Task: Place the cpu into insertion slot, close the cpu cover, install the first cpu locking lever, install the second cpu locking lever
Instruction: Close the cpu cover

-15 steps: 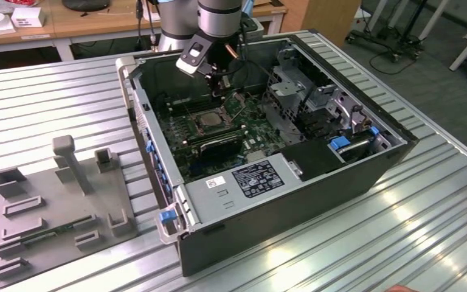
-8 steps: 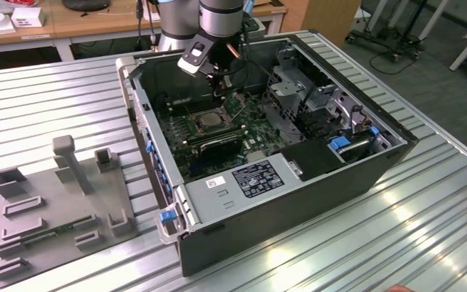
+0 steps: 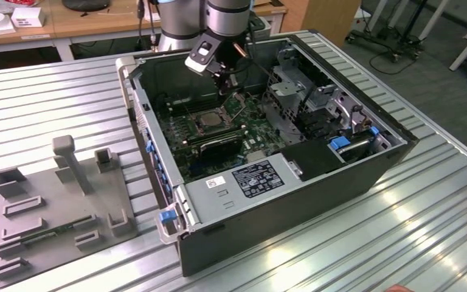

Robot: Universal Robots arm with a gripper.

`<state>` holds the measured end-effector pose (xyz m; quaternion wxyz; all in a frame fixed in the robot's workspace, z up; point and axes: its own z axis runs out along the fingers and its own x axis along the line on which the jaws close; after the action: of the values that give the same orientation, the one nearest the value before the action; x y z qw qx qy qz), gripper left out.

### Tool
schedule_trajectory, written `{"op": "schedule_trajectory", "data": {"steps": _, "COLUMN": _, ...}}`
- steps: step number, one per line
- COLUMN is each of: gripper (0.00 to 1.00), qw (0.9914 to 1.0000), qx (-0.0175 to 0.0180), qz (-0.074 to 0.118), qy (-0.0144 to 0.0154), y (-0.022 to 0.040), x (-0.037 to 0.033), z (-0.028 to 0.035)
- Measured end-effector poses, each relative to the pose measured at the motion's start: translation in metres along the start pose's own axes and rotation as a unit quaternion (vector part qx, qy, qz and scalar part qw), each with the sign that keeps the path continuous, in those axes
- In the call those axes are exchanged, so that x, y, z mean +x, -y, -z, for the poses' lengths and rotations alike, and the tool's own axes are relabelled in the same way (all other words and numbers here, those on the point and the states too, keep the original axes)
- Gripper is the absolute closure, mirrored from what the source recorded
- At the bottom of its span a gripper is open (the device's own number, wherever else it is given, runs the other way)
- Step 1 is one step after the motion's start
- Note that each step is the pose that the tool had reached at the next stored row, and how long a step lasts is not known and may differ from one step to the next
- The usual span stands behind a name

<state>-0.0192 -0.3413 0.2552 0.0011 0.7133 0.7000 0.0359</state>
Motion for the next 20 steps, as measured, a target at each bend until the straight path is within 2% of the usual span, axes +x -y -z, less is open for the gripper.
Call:
{"op": "schedule_trajectory", "data": {"steps": 14, "gripper": 0.89, "qw": 1.00000, "qx": 0.0000, "qz": 0.000, "qy": 0.0000, "y": -0.0329, "x": 0.0006, "z": -0.0017}}
{"op": "schedule_trajectory", "data": {"steps": 20, "gripper": 0.89, "qw": 1.00000, "qx": 0.0000, "qz": 0.000, "qy": -0.0001, "y": -0.0444, "x": 0.0008, "z": -0.0024}}
